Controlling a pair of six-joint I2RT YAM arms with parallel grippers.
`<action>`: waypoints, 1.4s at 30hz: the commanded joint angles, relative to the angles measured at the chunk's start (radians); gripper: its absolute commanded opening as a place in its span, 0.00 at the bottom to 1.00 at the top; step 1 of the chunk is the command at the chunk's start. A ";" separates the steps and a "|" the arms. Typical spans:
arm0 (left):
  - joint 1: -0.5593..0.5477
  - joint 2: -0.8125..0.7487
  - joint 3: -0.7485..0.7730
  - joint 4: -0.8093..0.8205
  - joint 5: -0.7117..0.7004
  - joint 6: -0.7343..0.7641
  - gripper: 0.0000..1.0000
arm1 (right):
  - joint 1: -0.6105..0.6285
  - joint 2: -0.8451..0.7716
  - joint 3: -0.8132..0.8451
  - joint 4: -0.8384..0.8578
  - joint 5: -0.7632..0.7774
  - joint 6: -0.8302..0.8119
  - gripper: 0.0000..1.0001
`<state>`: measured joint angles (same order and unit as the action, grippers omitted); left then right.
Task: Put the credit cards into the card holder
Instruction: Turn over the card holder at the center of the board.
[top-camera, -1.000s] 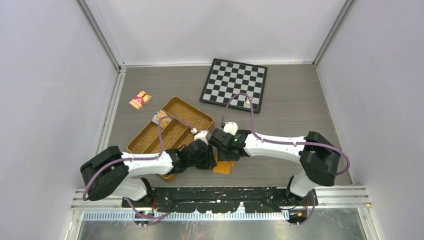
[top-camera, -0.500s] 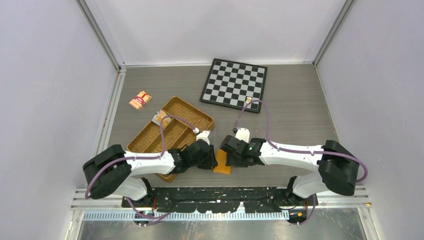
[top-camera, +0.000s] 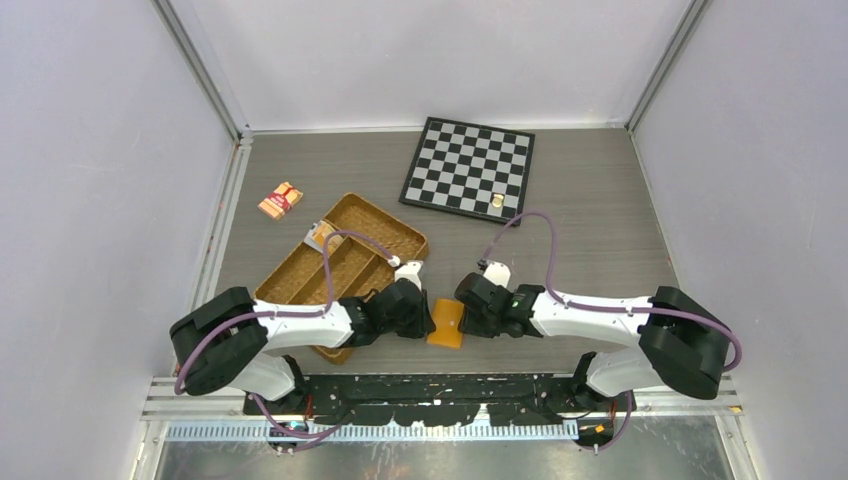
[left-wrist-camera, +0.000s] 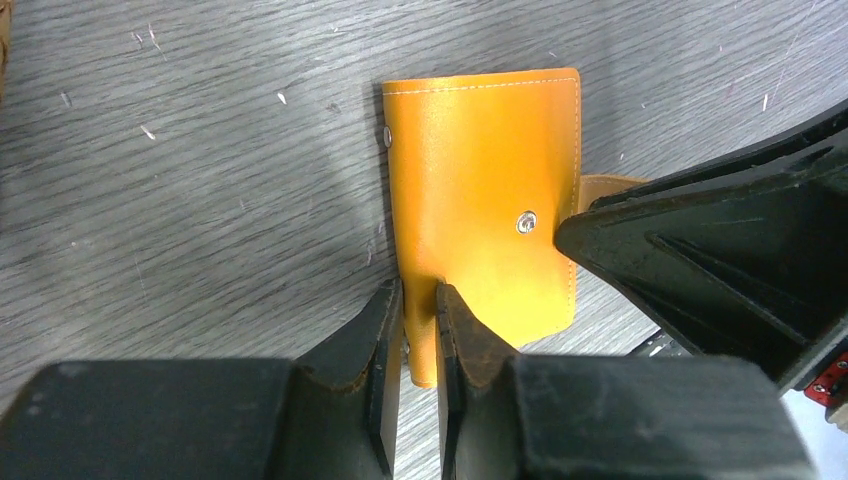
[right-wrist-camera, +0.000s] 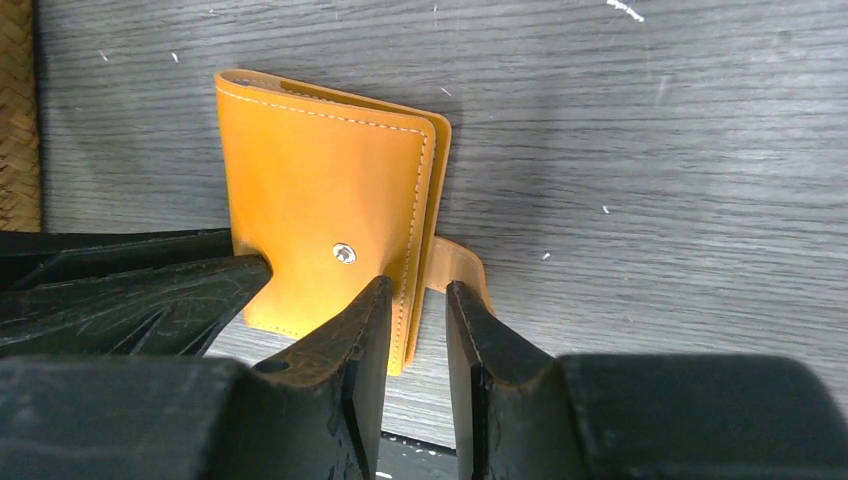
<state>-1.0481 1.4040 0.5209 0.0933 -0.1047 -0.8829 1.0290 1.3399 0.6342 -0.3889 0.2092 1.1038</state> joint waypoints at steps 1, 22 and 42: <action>-0.005 0.036 0.001 -0.048 -0.042 0.018 0.15 | -0.019 -0.040 -0.043 0.118 -0.024 0.026 0.30; -0.005 0.061 -0.003 -0.023 -0.021 -0.002 0.08 | -0.085 -0.175 -0.166 0.307 -0.137 0.031 0.18; -0.005 0.093 -0.008 0.013 0.012 -0.010 0.00 | -0.084 -0.090 -0.228 0.534 -0.196 0.012 0.20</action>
<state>-1.0470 1.4288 0.5255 0.1184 -0.1020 -0.8909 0.9337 1.2160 0.4095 -0.0517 0.0586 1.1015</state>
